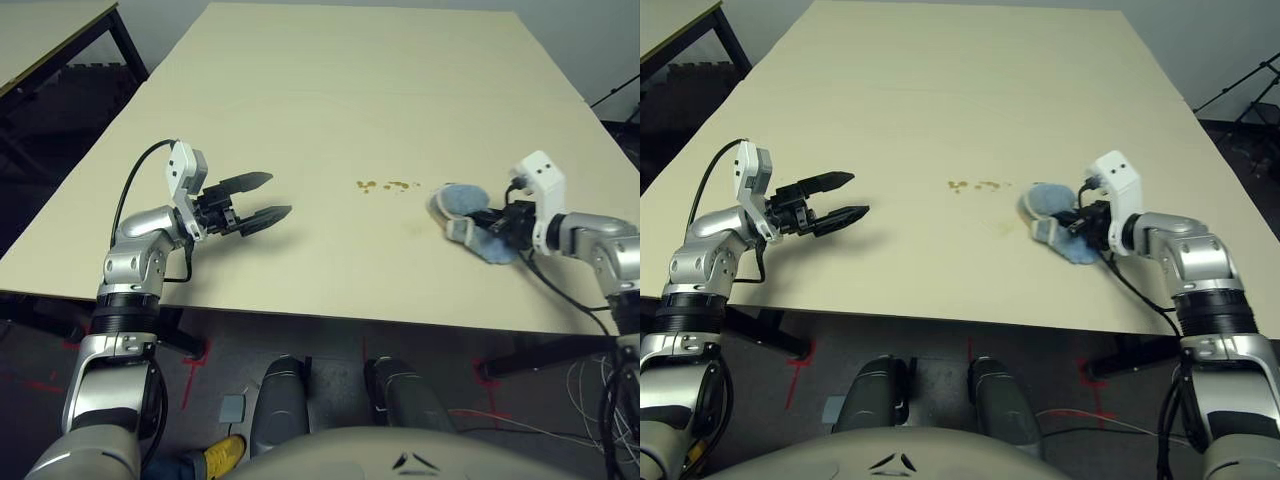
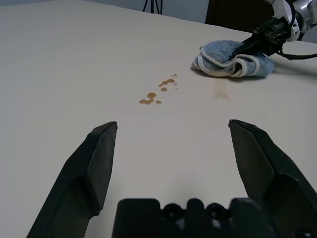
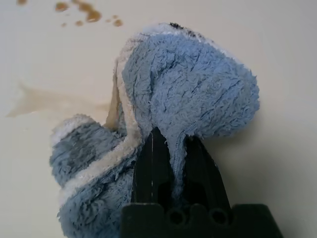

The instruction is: Wipe the water off the table with a rag.

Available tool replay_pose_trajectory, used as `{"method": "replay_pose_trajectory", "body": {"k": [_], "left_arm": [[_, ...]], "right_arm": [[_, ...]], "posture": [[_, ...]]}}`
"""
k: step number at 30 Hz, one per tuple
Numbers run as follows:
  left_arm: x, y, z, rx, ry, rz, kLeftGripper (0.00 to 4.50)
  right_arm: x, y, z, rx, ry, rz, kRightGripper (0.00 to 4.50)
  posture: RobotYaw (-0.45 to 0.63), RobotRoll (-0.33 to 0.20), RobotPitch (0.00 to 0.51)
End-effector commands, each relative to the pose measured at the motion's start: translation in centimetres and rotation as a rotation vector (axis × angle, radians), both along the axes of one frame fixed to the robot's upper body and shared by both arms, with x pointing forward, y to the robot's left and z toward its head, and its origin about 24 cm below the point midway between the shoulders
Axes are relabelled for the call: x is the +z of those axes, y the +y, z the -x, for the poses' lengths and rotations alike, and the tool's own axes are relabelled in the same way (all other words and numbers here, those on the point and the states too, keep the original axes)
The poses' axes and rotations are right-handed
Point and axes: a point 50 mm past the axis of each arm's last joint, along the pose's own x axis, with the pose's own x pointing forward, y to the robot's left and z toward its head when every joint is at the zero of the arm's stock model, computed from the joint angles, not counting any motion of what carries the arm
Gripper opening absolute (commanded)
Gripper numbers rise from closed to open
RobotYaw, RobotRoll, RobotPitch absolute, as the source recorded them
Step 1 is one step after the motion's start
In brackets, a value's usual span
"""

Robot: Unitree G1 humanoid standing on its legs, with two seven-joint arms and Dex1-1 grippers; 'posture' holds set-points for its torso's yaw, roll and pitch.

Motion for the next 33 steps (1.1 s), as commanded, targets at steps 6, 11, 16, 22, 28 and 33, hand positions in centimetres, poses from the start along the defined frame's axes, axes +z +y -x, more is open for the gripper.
{"method": "replay_pose_trajectory", "body": {"k": [6, 11, 16, 22, 28, 33], "left_arm": [[0.2, 0.6, 0.0, 0.012, -0.008, -0.023, 4.50], [0.3, 1.2, 0.3, 0.027, -0.009, -0.031, 4.50], [0.3, 1.8, 0.7, 0.042, -0.005, -0.040, 4.50], [0.4, 2.8, 1.2, 0.066, 0.000, -0.062, 4.50], [0.5, 3.2, 1.5, 0.077, 0.003, -0.065, 4.50], [0.7, 3.4, 1.6, 0.099, -0.007, -0.055, 4.50]], "right_arm": [[3.2, 3.5, -3.3, -0.054, -0.237, -0.274, 0.00], [1.3, 6.4, -4.6, -0.031, -0.190, -0.219, 0.00], [-1.2, 8.6, -5.0, 0.023, -0.104, -0.147, 0.00], [-3.4, 12.1, -5.2, 0.111, -0.033, -0.129, 0.00], [-4.4, 15.6, -5.2, 0.224, 0.007, -0.135, 0.00], [-4.9, 18.0, -5.0, 0.325, 0.025, -0.128, 0.00]], "posture": [[-0.17, 0.000, 0.104], [-0.15, 0.000, 0.104], [-0.13, 0.000, 0.104], [-0.12, 0.000, 0.103], [-0.10, 0.000, 0.102], [-0.10, 0.000, 0.103]]}}
